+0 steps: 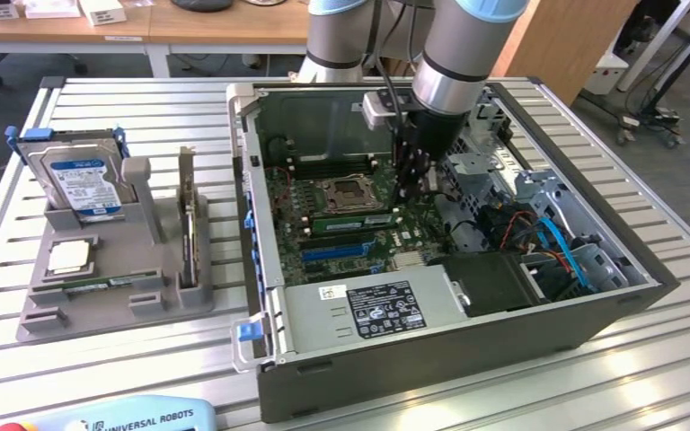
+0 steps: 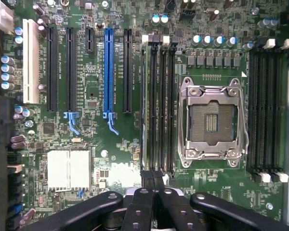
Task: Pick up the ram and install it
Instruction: 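Press down the ram until it locks into place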
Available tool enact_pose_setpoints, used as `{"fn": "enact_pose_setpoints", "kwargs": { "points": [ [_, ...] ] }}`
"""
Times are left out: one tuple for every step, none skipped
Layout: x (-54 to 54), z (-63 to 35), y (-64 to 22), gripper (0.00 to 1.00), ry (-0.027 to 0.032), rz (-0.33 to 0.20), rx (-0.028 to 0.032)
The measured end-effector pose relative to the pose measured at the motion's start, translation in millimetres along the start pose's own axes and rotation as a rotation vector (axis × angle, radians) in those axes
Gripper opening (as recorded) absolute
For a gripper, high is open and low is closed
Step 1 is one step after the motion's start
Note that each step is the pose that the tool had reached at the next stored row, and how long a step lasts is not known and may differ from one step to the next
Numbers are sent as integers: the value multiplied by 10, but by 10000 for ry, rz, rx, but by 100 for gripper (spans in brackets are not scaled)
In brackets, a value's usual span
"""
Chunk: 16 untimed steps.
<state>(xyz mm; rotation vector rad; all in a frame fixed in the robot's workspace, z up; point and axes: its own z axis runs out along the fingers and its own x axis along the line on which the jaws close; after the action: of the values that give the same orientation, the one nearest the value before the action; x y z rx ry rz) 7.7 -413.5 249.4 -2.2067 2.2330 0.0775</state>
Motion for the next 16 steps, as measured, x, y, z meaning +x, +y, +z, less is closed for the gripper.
{"fn": "enact_pose_setpoints", "kwargs": {
  "points": [
    [0, -14, 0, 10, 1, 0, 0],
    [-1, -26, 1, 10, 0, 0, 0],
    [-1, -32, 1, 10, 0, 0, 0],
    [-1, -31, 1, 10, -2, 0, 1],
    [-1, -31, 1, 10, -2, 0, 0],
    [-1, -31, 1, 10, -1, 0, 0],
    [-1, -31, 1, 10, -1, 0, 0],
    [-1, -32, 1, 10, 0, 0, 0],
    [-1, -32, 1, 10, 0, 0, 0],
    [-1, -32, 4, 10, 0, 0, 0],
    [-1, -32, 10, 10, 1, -1, 0],
    [-1, -32, 18, 10, 1, 0, -1],
    [0, -31, 29, 10, 1, 0, 0],
    [0, -31, 41, 10, 2, -1, 0],
    [0, -30, 53, 10, 1, 0, 0],
    [0, -30, 66, 10, 0, 0, 1]
  ]
}}
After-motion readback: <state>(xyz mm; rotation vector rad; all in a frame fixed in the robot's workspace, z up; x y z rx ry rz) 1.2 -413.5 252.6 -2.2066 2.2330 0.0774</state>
